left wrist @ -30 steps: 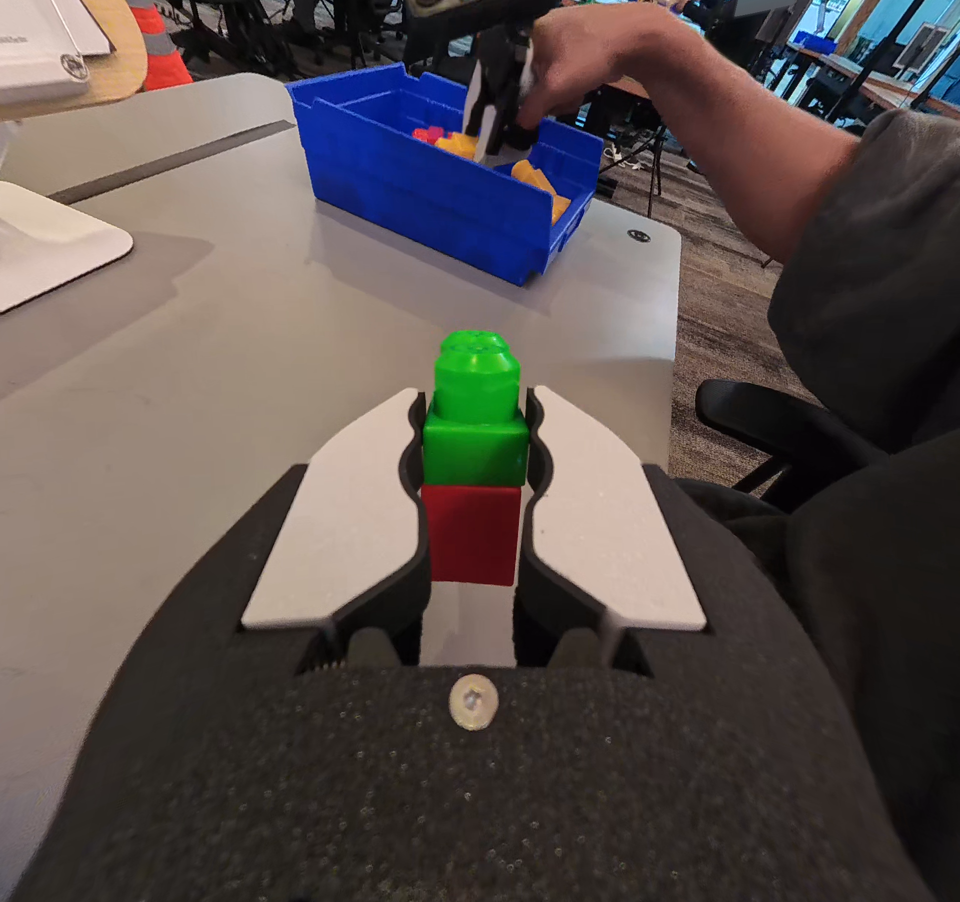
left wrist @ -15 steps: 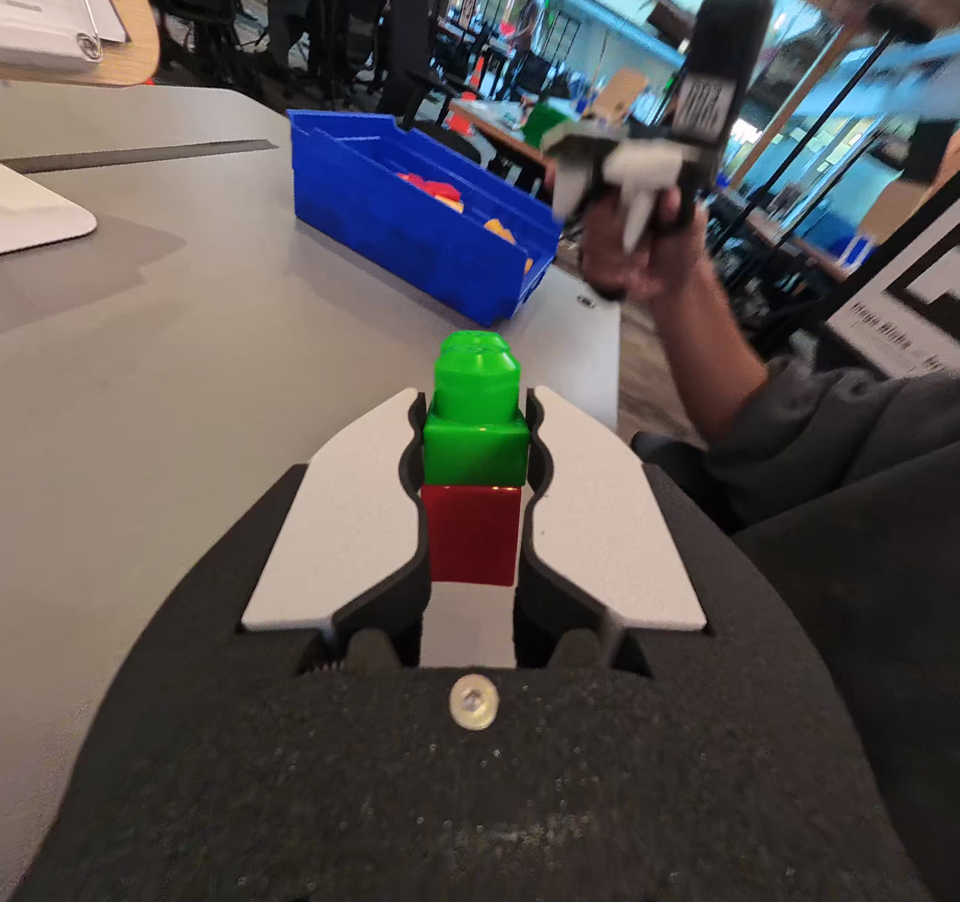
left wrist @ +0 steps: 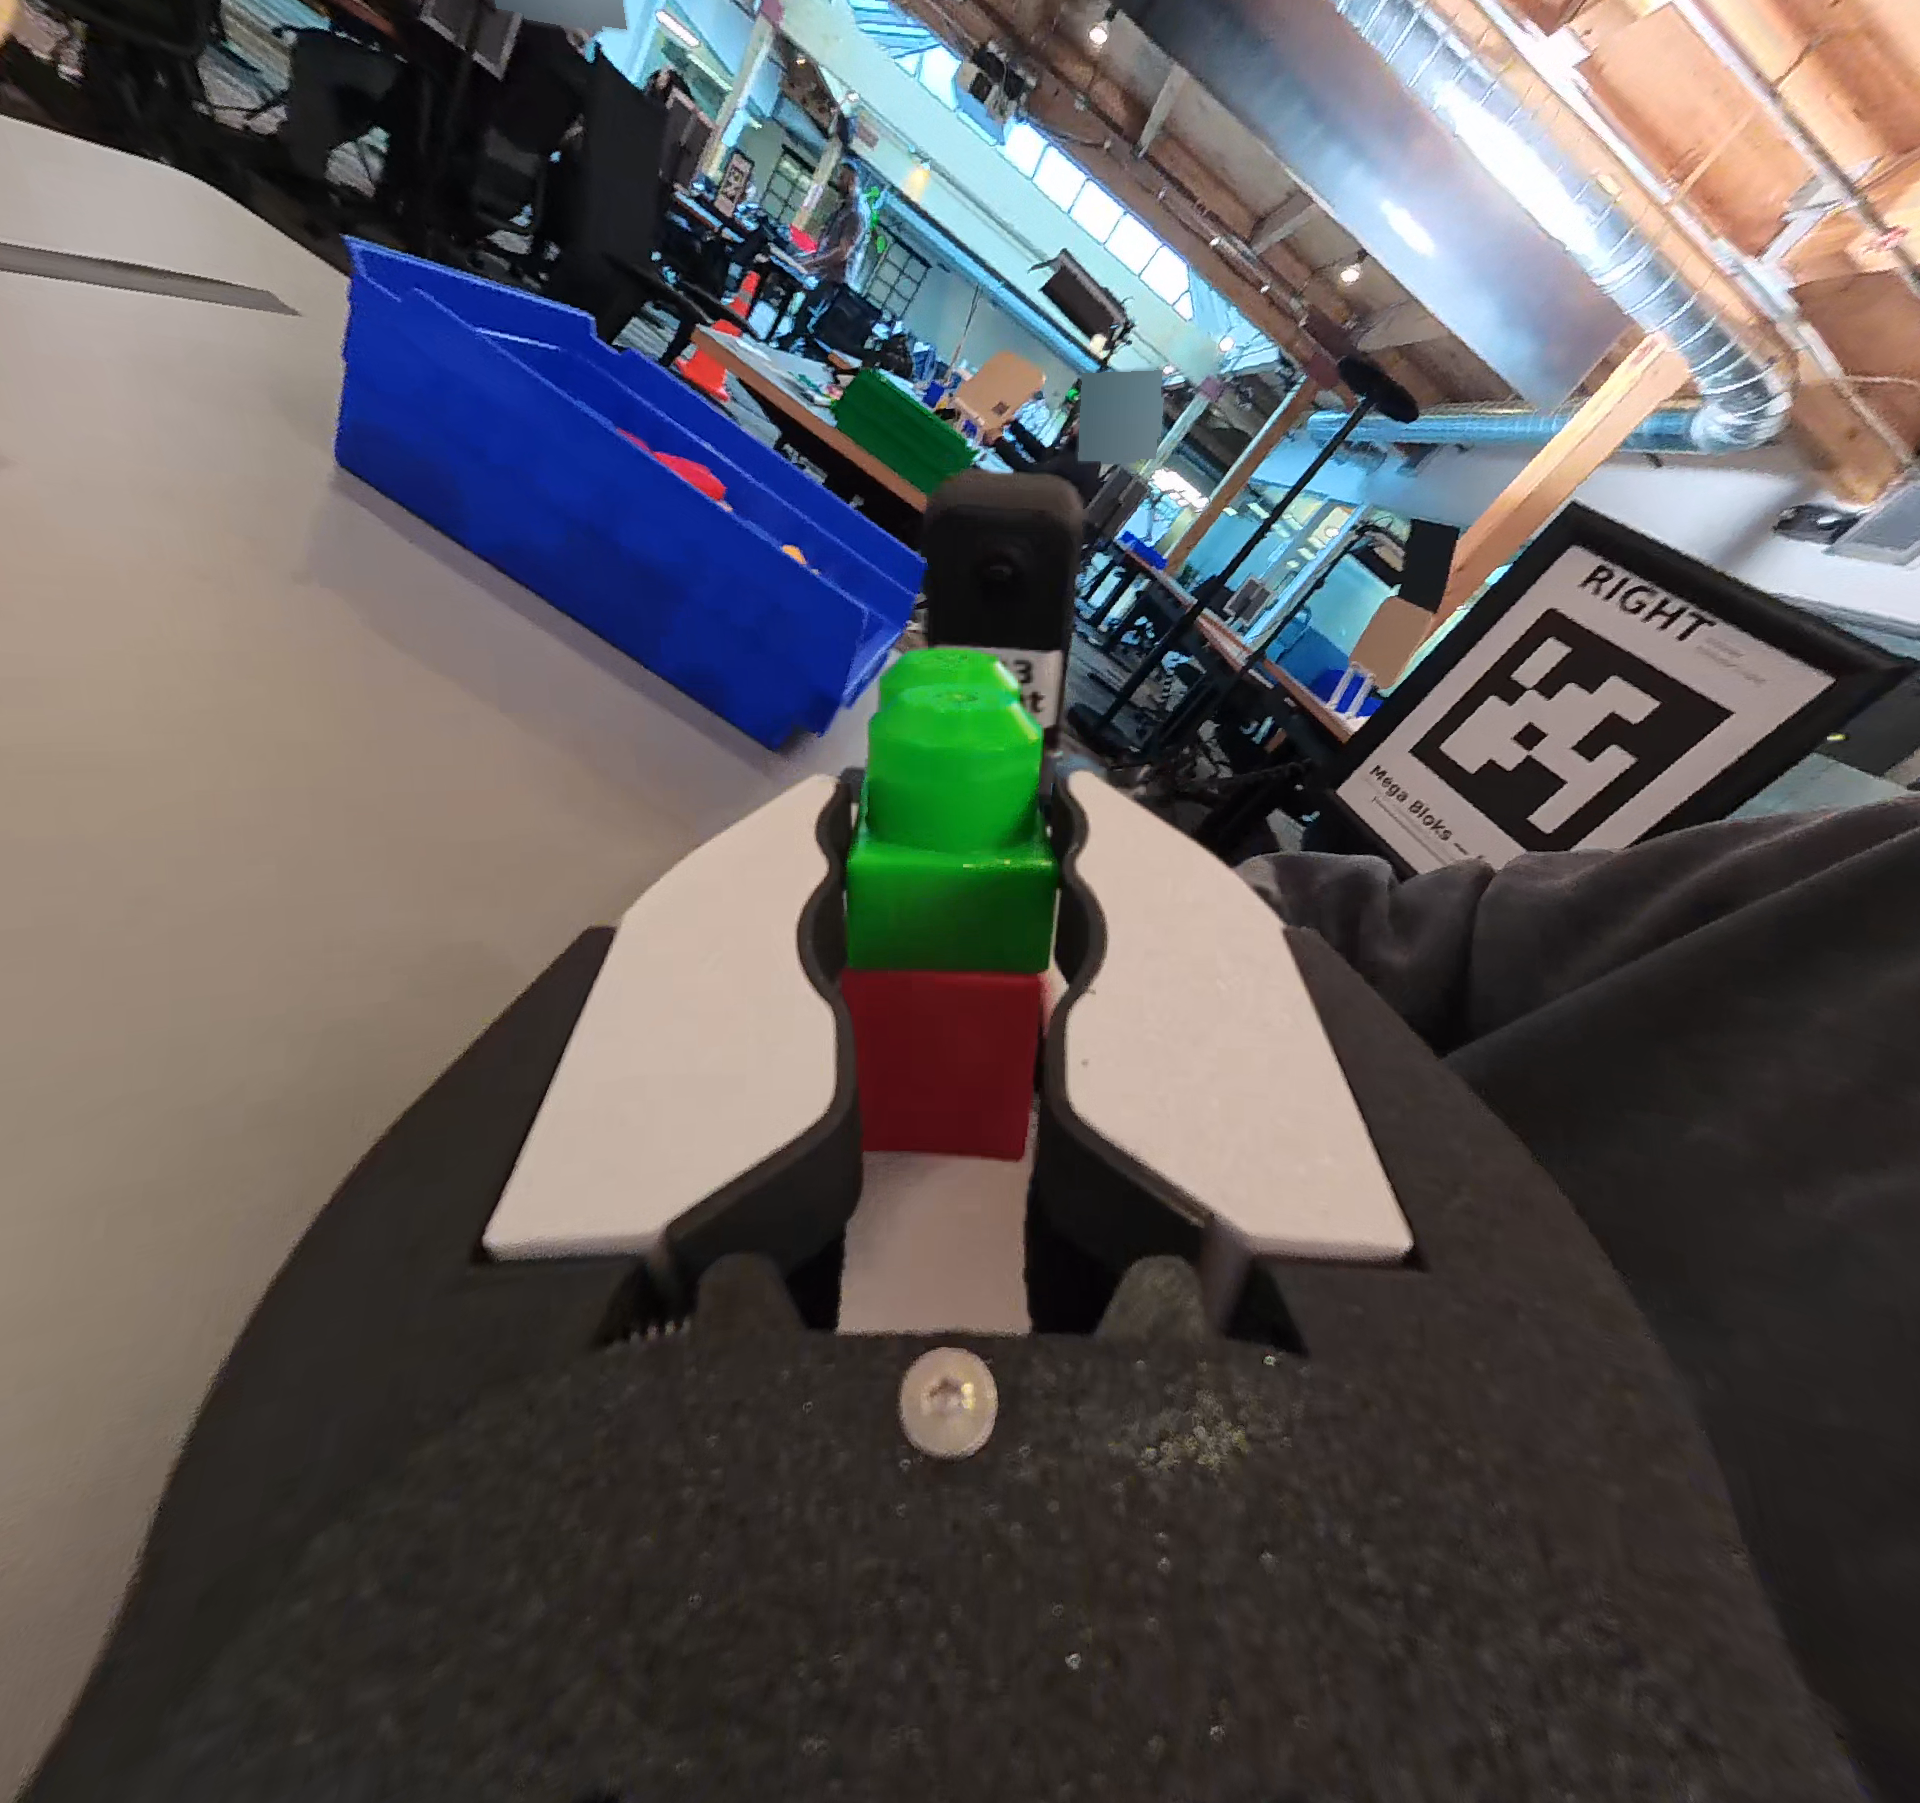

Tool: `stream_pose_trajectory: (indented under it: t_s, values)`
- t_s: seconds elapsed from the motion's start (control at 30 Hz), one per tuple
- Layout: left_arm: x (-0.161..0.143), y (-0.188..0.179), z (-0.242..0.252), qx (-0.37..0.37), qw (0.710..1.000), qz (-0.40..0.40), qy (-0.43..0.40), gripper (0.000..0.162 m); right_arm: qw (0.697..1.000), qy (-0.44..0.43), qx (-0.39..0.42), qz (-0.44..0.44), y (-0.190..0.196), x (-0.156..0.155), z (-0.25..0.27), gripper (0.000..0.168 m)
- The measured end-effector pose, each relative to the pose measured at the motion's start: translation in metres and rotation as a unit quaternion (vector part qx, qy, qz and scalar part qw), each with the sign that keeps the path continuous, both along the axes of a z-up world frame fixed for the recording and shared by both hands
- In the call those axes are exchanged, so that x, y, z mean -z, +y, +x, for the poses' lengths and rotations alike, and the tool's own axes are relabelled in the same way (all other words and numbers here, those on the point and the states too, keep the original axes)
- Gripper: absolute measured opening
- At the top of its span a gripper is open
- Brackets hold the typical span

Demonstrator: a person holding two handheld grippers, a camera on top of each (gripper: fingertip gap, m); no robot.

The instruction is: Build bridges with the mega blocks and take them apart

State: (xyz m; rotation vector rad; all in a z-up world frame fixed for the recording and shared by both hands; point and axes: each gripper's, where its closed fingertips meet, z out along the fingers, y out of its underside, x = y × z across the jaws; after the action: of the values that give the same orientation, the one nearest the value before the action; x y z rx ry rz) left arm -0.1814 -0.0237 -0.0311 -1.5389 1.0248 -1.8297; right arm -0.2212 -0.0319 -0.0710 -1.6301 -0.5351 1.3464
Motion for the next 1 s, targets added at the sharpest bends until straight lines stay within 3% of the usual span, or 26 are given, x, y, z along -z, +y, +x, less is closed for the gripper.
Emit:
stream_pose_trajectory:
  t_s: [0.2,0.37,0.53,0.73,0.93,1.0]
  values:
    - [0.007,-0.003,-0.003,0.015,0.999,0.019,0.026,0.036,0.999,-0.030,-0.015,0.004,-0.005,0.003,0.007,0.036]
    - [0.019,-0.009,-0.005,0.047,0.996,0.045,0.063,0.036,0.999,-0.028,0.002,0.026,0.001,-0.020,0.035,0.036]
    - [0.032,-0.021,0.004,0.074,0.993,0.045,0.082,0.036,0.999,-0.035,0.009,0.034,-0.003,-0.023,0.045,0.035]
    - [0.027,-0.021,0.005,0.074,0.995,0.032,0.067,0.035,0.999,-0.028,0.019,0.041,-0.004,-0.027,0.045,0.036]
    - [0.010,-0.014,0.000,0.060,0.998,0.003,0.019,0.035,0.998,-0.010,0.045,0.051,-0.004,-0.024,0.042,0.053]
    - [0.014,-0.014,0.001,0.057,0.998,0.009,0.025,0.035,0.997,-0.009,0.046,0.056,-0.005,-0.024,0.038,0.040]
